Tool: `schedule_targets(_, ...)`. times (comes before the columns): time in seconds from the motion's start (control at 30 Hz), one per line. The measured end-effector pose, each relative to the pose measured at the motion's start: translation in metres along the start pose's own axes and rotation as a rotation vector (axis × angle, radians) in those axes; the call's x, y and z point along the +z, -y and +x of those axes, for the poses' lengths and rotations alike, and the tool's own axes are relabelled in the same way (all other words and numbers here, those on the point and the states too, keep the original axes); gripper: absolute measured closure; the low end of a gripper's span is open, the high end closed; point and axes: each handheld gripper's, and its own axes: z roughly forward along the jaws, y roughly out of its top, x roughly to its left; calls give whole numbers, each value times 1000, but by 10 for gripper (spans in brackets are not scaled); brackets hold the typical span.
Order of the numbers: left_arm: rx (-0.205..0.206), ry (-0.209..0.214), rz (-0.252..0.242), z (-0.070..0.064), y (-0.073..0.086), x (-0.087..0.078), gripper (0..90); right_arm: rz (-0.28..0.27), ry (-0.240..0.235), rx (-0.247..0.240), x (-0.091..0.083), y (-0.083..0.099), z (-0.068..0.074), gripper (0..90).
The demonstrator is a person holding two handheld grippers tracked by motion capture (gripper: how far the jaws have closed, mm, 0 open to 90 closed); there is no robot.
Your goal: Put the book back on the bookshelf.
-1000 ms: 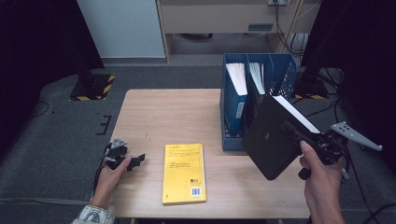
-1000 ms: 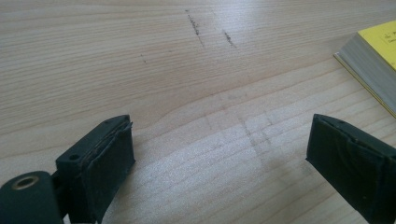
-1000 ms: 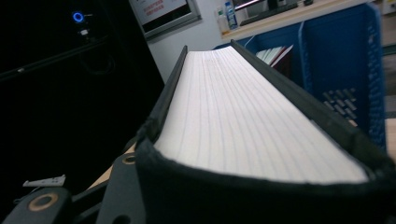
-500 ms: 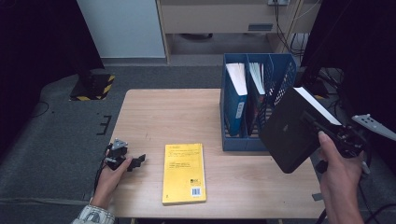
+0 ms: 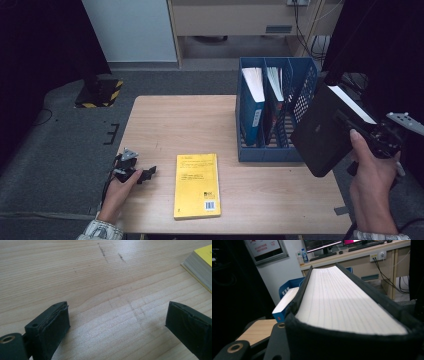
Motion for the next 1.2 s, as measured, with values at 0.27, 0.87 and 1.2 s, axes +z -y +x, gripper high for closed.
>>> schedule_targets(0.27,13,-3,8,-1,0,1,35,14,40,-10,28,-4,-9,530)
schedule_targets(0.87,41,-1,16,-2,-1,2,31,32,93,-56,99,0,-15,530)
schedule_targets(1.2,40,1,14,-2,-1,2,31,47,102,-66,117,7,-23,530)
